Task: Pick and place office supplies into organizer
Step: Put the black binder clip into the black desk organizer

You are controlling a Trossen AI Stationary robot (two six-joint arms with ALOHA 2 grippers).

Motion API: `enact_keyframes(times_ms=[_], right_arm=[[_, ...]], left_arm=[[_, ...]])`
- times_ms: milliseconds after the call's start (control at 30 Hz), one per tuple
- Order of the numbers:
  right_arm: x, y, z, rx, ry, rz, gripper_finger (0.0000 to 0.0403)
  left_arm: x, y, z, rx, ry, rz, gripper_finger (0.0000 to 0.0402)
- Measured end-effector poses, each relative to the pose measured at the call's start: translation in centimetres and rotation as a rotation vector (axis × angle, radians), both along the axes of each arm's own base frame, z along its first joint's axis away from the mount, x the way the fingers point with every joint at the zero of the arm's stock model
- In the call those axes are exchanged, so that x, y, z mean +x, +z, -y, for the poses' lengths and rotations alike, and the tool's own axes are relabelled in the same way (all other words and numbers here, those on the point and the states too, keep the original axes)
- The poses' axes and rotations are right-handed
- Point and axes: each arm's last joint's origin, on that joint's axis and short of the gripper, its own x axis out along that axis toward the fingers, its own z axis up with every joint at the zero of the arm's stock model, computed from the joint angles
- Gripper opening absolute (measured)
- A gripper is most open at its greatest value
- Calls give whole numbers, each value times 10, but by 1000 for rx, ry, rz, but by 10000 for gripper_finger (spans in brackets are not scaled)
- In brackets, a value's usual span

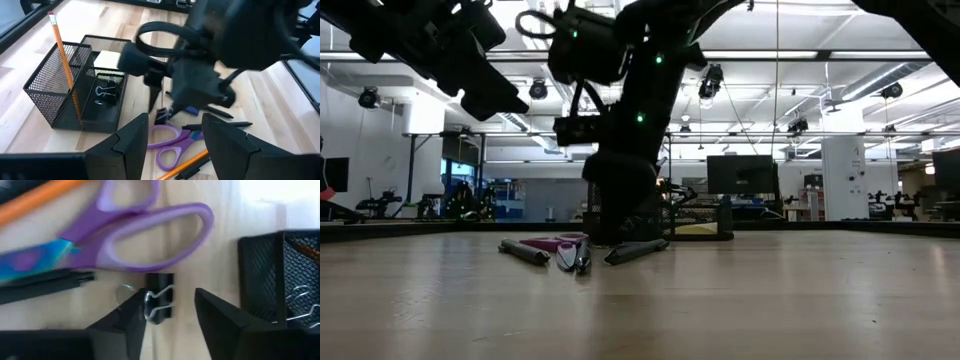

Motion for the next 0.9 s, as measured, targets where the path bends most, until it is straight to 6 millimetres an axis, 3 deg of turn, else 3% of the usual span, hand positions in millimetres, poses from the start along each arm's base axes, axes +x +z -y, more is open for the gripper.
enact_keyframes(times_ms=[300,467,533,667,733,900], right_arm=[[0,-1,8,-6,5,-9,29],[-1,8,8,-38,-7,-40,9],[-2,21,8,-65,-32,-45,8],[-6,73,11,-115,-131,72,8],[-8,84,20,-98,-186,108,8],[-5,48,55,-25,-230,33,9]], left_arm=[[1,-2,0,-1,0,-10,170],[1,-2,0,-2,0,-13,170],[1,-2,0,-1,0,-11,170],[1,-2,0,-1,0,-9,170],[1,-2,0,-1,0,-9,170],[1,-2,0,-1,0,-8,170]])
